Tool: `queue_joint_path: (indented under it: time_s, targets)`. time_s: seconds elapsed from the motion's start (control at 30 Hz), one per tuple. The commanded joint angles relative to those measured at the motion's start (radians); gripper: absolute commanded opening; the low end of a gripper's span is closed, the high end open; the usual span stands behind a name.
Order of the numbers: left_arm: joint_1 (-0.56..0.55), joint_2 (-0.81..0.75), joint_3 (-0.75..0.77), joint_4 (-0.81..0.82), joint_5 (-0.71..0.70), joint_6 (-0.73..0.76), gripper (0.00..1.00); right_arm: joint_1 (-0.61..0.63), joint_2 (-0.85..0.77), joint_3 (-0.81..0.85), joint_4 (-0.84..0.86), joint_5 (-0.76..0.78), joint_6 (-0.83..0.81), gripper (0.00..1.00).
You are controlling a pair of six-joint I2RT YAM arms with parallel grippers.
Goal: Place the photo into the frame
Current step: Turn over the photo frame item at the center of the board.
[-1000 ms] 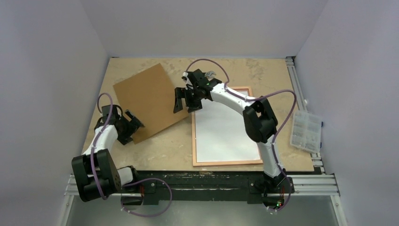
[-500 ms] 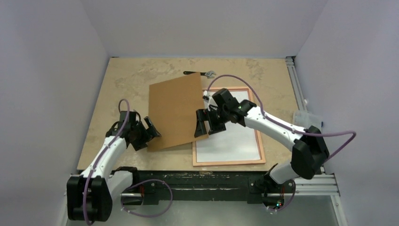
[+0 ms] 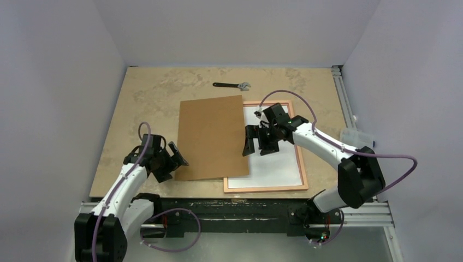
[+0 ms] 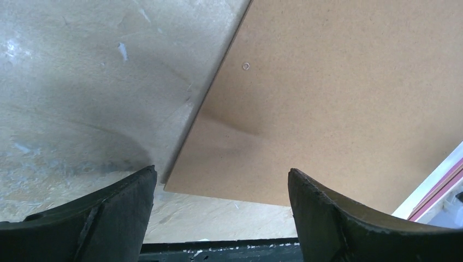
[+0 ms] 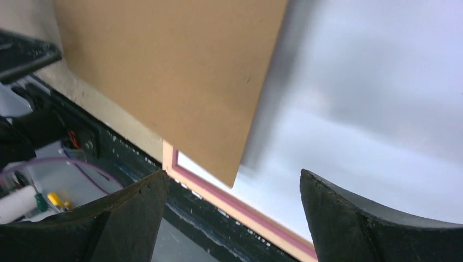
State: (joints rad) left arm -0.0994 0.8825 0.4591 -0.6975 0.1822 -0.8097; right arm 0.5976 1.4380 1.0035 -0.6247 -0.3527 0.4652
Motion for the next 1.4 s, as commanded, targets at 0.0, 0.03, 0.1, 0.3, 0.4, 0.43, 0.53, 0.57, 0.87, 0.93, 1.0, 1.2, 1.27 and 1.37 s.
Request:
queue_joint_path:
  time_s: [0.0,0.03,0.1,0.3,0.4,0.43,0.53,0.57,0.87,0.93,1.0,1.2,1.27,1.37]
  targets:
    - [-0.002,0.079,0.086,0.030,-0.030,0.026,0.87,-0.096,0.070,0.032,0.097,-0.143,-0.051,0.88]
    - [-0.002,0.101,0.100,0.038,-0.021,0.034,0.86,-0.108,0.091,0.044,0.109,-0.172,-0.049,0.87]
    - [0.000,0.159,0.141,0.032,-0.012,0.050,0.85,-0.129,0.140,0.059,0.149,-0.222,-0.029,0.85]
    - [0.002,0.308,0.221,0.033,0.002,0.057,0.82,-0.141,0.246,0.045,0.317,-0.338,0.093,0.80]
    - [0.001,0.340,0.205,0.074,0.029,0.050,0.80,-0.141,0.287,0.045,0.359,-0.356,0.121,0.76]
    - [0.001,0.344,0.187,0.093,0.036,0.049,0.79,-0.140,0.295,0.044,0.367,-0.355,0.127,0.76]
    - [0.001,0.345,0.150,0.135,0.039,0.049,0.78,-0.141,0.311,0.037,0.379,-0.339,0.141,0.75]
    - [0.001,0.346,0.139,0.148,0.039,0.049,0.78,-0.140,0.312,0.030,0.398,-0.338,0.153,0.74]
    - [-0.001,0.376,0.124,0.165,0.048,0.079,0.74,-0.117,0.350,0.009,0.498,-0.351,0.235,0.66]
    - [-0.001,0.376,0.121,0.172,0.062,0.081,0.74,-0.111,0.356,0.005,0.523,-0.351,0.249,0.65]
    - [-0.001,0.384,0.121,0.190,0.082,0.078,0.74,-0.103,0.364,-0.006,0.562,-0.350,0.276,0.62]
    - [-0.002,0.402,0.111,0.226,0.128,0.077,0.72,-0.083,0.401,-0.005,0.608,-0.356,0.301,0.55]
    - [-0.001,0.404,0.112,0.227,0.131,0.078,0.72,-0.077,0.404,-0.011,0.618,-0.361,0.315,0.51]
    - [-0.002,0.410,0.116,0.229,0.139,0.082,0.72,-0.070,0.401,-0.010,0.648,-0.374,0.324,0.44]
